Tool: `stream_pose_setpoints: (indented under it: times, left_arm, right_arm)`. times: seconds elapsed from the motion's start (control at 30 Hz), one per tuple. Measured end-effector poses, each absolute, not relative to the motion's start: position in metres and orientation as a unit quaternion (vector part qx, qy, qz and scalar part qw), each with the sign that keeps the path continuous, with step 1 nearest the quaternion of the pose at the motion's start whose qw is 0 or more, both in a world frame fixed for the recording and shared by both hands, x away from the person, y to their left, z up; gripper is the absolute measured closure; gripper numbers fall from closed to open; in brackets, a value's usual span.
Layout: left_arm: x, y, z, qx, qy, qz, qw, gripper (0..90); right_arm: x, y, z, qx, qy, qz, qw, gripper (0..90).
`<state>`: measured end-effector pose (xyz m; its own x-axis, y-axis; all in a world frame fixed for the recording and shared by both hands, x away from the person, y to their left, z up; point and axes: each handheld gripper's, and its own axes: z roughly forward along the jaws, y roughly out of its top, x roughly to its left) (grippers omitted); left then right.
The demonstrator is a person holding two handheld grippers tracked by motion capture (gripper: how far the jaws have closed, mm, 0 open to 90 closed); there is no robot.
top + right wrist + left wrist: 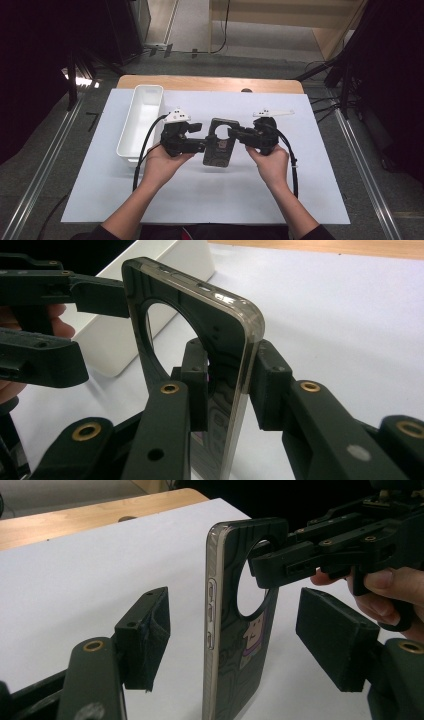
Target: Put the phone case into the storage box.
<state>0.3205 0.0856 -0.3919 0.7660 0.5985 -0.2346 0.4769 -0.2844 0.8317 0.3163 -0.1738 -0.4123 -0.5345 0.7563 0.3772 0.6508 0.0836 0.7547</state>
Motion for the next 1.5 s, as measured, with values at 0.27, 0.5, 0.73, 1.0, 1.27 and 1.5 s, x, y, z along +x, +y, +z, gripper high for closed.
stream_pose_setpoints:
  times: [0.27, 0.5, 0.73, 1.0, 1.27, 1.5]
  left_arm:
    - [0.325, 0.084, -0.394, 0.797, 0.356, 0.075, 0.482, 32.9]
    - [0.330, 0.084, -0.396, 0.799, 0.370, 0.101, 0.463, 33.0]
    - [0.333, 0.085, -0.396, 0.794, 0.381, 0.111, 0.462, 38.1]
    - [0.334, 0.084, -0.396, 0.792, 0.381, 0.115, 0.463, 40.8]
    - [0.336, 0.083, -0.397, 0.791, 0.384, 0.119, 0.460, 40.9]
    - [0.335, 0.079, -0.397, 0.794, 0.382, 0.130, 0.456, 44.5]
  right_arm:
    - [0.319, -0.163, -0.411, 0.492, 0.731, 0.469, 0.054, 70.7]
    - [0.321, -0.156, -0.411, 0.498, 0.729, 0.467, 0.052, 70.7]
    - [0.323, -0.149, -0.409, 0.501, 0.730, 0.461, 0.057, 70.7]
    - [0.323, -0.146, -0.407, 0.503, 0.731, 0.457, 0.058, 70.7]
    - [0.322, -0.144, -0.406, 0.504, 0.730, 0.459, 0.059, 70.7]
    - [0.320, -0.139, -0.403, 0.501, 0.731, 0.459, 0.062, 70.7]
